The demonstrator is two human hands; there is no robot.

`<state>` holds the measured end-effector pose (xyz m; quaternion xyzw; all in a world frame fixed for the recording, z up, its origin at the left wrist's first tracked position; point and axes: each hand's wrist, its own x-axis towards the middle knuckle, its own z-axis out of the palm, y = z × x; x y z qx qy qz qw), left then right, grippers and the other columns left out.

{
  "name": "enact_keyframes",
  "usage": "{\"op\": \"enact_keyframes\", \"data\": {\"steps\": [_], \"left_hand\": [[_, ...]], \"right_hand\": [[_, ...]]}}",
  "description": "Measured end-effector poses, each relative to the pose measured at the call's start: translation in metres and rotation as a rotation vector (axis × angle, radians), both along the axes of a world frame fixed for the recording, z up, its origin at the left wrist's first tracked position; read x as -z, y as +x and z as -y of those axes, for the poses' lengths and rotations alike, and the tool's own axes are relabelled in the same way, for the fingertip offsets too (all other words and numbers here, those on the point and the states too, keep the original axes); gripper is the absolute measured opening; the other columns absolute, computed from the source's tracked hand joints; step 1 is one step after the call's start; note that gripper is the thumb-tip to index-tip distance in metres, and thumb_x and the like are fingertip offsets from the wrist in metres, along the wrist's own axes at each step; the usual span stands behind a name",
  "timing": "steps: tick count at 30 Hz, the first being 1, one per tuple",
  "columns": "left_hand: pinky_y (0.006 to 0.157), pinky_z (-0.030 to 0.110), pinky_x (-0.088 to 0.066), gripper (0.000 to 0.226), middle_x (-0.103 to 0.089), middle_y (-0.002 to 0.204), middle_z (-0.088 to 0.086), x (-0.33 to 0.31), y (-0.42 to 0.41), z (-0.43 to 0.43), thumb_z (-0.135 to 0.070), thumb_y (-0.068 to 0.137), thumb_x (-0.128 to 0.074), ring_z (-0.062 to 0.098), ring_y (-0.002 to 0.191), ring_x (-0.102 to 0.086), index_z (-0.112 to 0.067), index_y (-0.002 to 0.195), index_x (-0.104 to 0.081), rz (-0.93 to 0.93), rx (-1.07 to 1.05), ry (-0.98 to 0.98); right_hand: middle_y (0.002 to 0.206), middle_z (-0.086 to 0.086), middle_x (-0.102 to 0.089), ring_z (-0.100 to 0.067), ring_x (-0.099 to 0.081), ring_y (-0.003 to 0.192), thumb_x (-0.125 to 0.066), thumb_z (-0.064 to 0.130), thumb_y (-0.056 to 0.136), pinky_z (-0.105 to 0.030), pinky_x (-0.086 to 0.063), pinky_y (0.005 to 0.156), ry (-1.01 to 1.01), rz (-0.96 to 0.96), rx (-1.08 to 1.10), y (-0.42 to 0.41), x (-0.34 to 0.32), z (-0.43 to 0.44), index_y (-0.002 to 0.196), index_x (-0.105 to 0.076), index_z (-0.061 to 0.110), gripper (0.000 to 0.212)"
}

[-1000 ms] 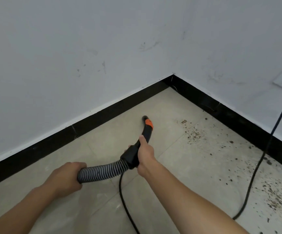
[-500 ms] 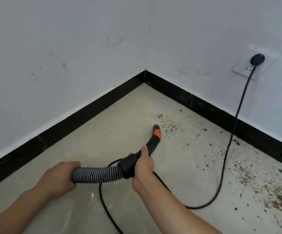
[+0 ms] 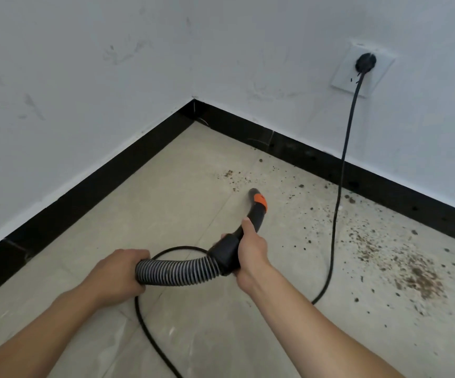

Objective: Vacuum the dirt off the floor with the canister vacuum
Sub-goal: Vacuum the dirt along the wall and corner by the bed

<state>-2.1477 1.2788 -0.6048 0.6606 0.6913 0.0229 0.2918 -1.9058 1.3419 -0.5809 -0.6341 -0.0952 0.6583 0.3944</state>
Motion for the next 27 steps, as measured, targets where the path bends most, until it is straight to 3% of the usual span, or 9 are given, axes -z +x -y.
{"op": "enact_keyframes", "data": {"steps": [4, 7, 13, 18, 21, 25, 27], "left_hand": [[0.058, 0.027, -0.048, 0.014, -0.06, 0.069, -0.009, -0.001, 0.021, 0.006, -0.025, 0.057, -0.056, 0.005, 0.07, -0.058, -0.029, 0.069, -0.05, 0.0, 0.044, -0.01], [0.056, 0.026, -0.046, 0.014, -0.061, 0.069, -0.007, -0.004, 0.034, 0.006, -0.026, 0.06, -0.059, 0.006, 0.069, -0.059, -0.03, 0.07, -0.05, 0.028, 0.033, 0.028], [0.056, 0.031, -0.049, 0.023, -0.059, 0.067, -0.008, -0.019, 0.044, -0.005, -0.026, 0.065, -0.071, 0.004, 0.064, -0.058, -0.032, 0.073, -0.05, 0.153, 0.008, 0.093], [0.057, 0.032, -0.052, 0.018, -0.062, 0.068, -0.008, -0.011, 0.059, -0.001, -0.034, 0.06, -0.067, 0.005, 0.064, -0.061, -0.033, 0.074, -0.054, 0.242, 0.005, 0.066], [0.056, 0.032, -0.05, 0.018, -0.06, 0.066, -0.007, -0.016, 0.057, -0.004, -0.03, 0.064, -0.068, 0.007, 0.061, -0.06, -0.03, 0.073, -0.052, 0.242, -0.015, 0.092], [0.055, 0.033, -0.05, 0.015, -0.062, 0.067, -0.005, -0.019, 0.057, 0.001, -0.027, 0.063, -0.067, 0.009, 0.061, -0.061, -0.029, 0.074, -0.057, 0.269, 0.009, 0.049], [0.054, 0.031, -0.048, 0.017, -0.061, 0.068, -0.005, -0.018, 0.059, 0.003, -0.026, 0.064, -0.067, 0.009, 0.062, -0.06, -0.031, 0.075, -0.056, 0.28, -0.003, 0.058]], "right_hand": [[0.083, -0.014, -0.072, -0.036, -0.07, 0.089, -0.055, 0.044, 0.099, -0.054, -0.055, 0.093, 0.006, 0.022, -0.007, 0.021, -0.009, 0.009, 0.105, -0.057, 0.009, 0.035], [0.083, -0.014, -0.068, -0.035, -0.067, 0.089, -0.055, 0.04, 0.1, -0.053, -0.055, 0.094, 0.008, 0.046, -0.08, 0.026, -0.025, -0.021, 0.094, -0.055, 0.01, 0.031], [0.086, -0.013, -0.067, -0.033, -0.066, 0.088, -0.053, 0.039, 0.101, -0.054, -0.055, 0.093, 0.046, 0.127, -0.064, 0.026, -0.031, -0.053, 0.092, -0.053, 0.013, 0.028], [0.084, -0.015, -0.066, -0.029, -0.065, 0.07, -0.057, 0.038, 0.1, -0.042, -0.058, 0.065, 0.035, 0.113, -0.303, 0.033, -0.046, -0.07, 0.109, -0.057, 0.005, 0.034], [0.081, -0.014, -0.065, -0.029, -0.064, 0.069, -0.055, 0.036, 0.101, -0.041, -0.06, 0.064, 0.064, 0.153, -0.296, 0.026, -0.051, -0.081, 0.112, -0.056, 0.004, 0.034], [0.077, -0.016, -0.065, -0.028, -0.064, 0.061, -0.055, 0.035, 0.101, -0.035, -0.059, 0.054, 0.031, 0.163, -0.464, 0.021, -0.056, -0.082, 0.109, -0.054, 0.005, 0.03], [0.079, -0.016, -0.064, -0.028, -0.063, 0.064, -0.053, 0.033, 0.102, -0.038, -0.059, 0.058, 0.059, 0.187, -0.43, 0.02, -0.056, -0.086, 0.102, -0.053, 0.006, 0.027]]}}
